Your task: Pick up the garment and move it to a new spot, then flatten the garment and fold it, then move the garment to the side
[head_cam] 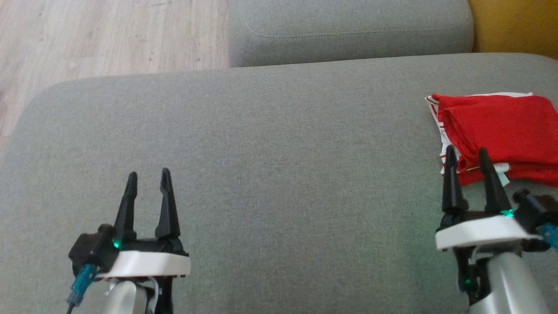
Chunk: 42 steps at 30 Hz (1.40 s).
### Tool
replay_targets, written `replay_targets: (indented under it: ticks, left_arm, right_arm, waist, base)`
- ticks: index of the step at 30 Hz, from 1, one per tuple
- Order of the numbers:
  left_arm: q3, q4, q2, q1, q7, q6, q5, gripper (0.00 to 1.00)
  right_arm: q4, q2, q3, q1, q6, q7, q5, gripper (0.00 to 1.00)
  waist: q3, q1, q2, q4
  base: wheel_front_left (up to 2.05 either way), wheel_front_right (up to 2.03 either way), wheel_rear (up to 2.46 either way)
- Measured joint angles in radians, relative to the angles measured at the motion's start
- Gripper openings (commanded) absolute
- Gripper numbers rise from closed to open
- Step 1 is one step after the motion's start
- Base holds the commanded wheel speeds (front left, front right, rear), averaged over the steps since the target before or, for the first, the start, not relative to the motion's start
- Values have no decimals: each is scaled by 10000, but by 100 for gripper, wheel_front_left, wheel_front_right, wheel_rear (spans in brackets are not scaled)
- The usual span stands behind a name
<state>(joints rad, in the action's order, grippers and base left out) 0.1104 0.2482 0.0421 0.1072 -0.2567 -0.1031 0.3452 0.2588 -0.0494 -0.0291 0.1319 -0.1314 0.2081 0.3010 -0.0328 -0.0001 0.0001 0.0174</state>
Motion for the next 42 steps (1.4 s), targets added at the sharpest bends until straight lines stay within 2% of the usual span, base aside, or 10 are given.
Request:
replay_targets:
  ticks: [2,37,38,42]
  left_arm:
    - [-138,-54,6,-111,0,4,-2,100]
    - [-113,171,4,-356,0,-27,510,100]
    - [-113,238,0,-358,2,-25,510,0]
    - [-107,895,-10,-684,10,-25,510,0]
  right_arm:
    - [79,-2,180,-162,0,176,-370,100]
    - [414,35,493,-313,0,428,2,100]
    - [476,38,497,-318,0,426,-6,0]
    - [1124,50,518,-708,0,407,-4,0]
  waist:
    - [50,0,0,-5]
    - [158,1,0,22]
    - [157,1,0,22]
    - [157,1,0,22]
  base:
    - [0,0,0]
    - [0,0,0]
    - [0,0,0]
    - [0,0,0]
